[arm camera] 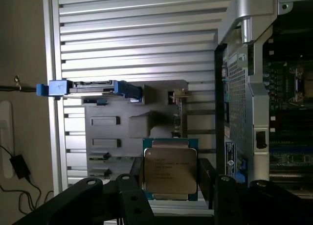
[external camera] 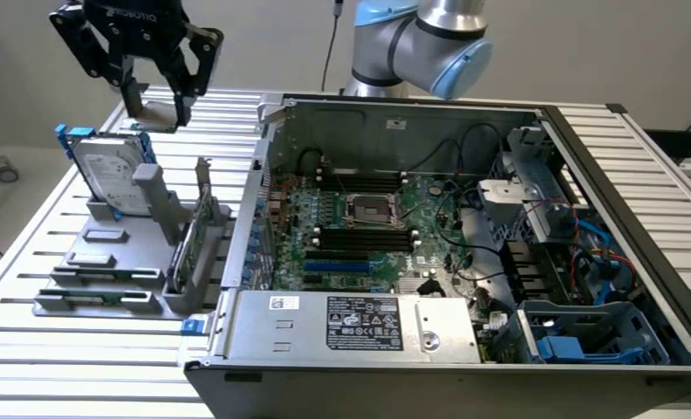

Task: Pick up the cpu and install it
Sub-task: 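Pick up the cpu and move it towards the insertion slot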

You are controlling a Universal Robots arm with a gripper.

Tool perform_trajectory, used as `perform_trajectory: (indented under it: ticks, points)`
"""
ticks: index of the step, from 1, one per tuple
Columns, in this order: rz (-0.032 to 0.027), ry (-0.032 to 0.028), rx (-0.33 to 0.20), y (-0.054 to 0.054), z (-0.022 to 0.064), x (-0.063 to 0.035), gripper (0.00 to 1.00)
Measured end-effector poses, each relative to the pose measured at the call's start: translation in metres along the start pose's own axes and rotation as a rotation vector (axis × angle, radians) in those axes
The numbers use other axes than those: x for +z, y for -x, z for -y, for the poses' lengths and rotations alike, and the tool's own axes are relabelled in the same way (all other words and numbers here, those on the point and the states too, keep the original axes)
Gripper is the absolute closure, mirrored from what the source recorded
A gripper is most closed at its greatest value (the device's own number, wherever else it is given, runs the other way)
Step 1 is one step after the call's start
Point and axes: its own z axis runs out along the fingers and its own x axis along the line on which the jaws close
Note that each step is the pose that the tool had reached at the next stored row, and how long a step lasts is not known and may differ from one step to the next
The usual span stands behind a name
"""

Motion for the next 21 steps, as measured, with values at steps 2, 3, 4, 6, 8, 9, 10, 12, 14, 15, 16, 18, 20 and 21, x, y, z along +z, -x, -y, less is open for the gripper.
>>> perform_trajectory:
  ticks: [2,3,4,6,8,9,10,12,14,15,16,18,20,21]
  points:
    - [-0.0018,-0.0001,0.000,0.009,-0.0006,-0.0014,0.45]
    - [-0.0023,-0.0001,0.000,0.013,-0.0008,-0.0020,0.45]
    - [-0.0027,-0.0001,0.000,0.018,-0.0011,-0.0027,0.45]
    - [-0.0031,-0.0001,0.000,0.027,-0.0016,-0.0038,0.45]
    - [-0.0032,-0.0001,0.000,0.036,-0.0021,-0.0050,0.45]
    - [-0.0033,-0.0002,0.000,0.041,-0.0024,-0.0056,0.45]
    - [-0.0034,-0.0002,0.000,0.045,-0.0027,-0.0061,0.45]
    - [-0.0036,-0.0002,0.000,0.054,-0.0032,-0.0072,0.45]
    - [-0.0037,-0.0002,0.000,0.063,-0.0038,-0.0083,0.45]
    - [-0.0038,-0.0002,0.000,0.067,-0.0041,-0.0089,0.45]
    - [-0.0038,-0.0002,0.000,0.072,-0.0044,-0.0094,0.45]
    - [-0.0038,-0.0001,0.000,0.081,-0.0050,-0.0105,0.45]
    - [-0.0040,-0.0002,0.000,0.090,-0.0056,-0.0116,0.45]
    - [-0.0040,0.0000,0.000,0.095,-0.0060,-0.0121,0.45]
